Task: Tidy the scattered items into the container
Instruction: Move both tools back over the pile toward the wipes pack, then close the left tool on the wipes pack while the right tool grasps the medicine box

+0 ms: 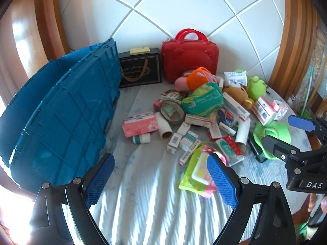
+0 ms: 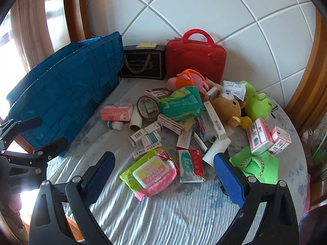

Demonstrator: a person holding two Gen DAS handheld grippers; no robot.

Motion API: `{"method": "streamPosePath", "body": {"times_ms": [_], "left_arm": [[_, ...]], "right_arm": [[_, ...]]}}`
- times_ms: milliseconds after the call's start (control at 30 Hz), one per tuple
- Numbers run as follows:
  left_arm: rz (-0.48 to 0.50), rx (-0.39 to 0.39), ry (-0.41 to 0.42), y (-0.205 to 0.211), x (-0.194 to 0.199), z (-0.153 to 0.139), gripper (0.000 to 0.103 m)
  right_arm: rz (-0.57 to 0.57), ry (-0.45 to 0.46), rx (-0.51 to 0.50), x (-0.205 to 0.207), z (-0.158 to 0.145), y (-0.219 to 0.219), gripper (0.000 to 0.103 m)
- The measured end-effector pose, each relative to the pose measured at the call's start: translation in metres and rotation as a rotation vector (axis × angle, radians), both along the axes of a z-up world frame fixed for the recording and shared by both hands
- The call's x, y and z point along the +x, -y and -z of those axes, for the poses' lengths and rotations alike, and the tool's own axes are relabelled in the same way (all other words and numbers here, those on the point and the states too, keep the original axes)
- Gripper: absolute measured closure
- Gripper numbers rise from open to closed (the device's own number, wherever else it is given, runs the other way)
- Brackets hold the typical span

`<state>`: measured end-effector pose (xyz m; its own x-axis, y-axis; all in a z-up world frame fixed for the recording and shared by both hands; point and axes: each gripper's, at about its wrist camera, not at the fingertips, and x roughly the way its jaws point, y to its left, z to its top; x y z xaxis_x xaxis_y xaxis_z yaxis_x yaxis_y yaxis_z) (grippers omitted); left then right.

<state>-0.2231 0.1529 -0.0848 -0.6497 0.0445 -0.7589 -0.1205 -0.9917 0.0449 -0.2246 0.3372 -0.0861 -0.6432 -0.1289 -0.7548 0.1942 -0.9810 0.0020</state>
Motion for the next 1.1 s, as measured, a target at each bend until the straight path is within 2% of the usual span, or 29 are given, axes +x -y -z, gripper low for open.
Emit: {"method": "streamPosePath", "body": {"times_ms": [233, 300, 400, 533, 700, 900, 1100], "left_arm": [[0.078, -0.025, 0.079, -0.04, 0.003, 0.045, 0.01], [0.099, -0.023, 0.089, -0.046, 0.0, 0.06, 0.01], [0.119, -0.018, 0.101, -0.051, -0.004, 0.083, 0.01], [0.151, -0.012, 0.162, -0.056, -0.015, 0.117, 0.01], [0.163, 0.003, 0.22, -0.06, -0.031, 0.156, 0.01], [0.209, -0.045, 0.264, -0.088, -0.054, 0.191, 0.01], [0.239, -0.076, 0.309, -0.109, -0.076, 0.215, 0.01]], "right_arm": [[0.138, 0.107, -0.021, 0.025, 0.05, -0.068, 0.005], [0.194, 0.141, -0.02, 0.031, 0.066, -0.082, 0.0], [0.249, 0.183, -0.022, 0.036, 0.088, -0.099, 0.0], [0.309, 0.24, -0.04, 0.036, 0.116, -0.113, 0.0], [0.336, 0.287, -0.053, 0.03, 0.147, -0.117, 0.0], [0.33, 0.355, -0.044, 0.014, 0.179, -0.115, 0.0], [0.291, 0.39, -0.032, -0.009, 0.196, -0.106, 0.0]]}}
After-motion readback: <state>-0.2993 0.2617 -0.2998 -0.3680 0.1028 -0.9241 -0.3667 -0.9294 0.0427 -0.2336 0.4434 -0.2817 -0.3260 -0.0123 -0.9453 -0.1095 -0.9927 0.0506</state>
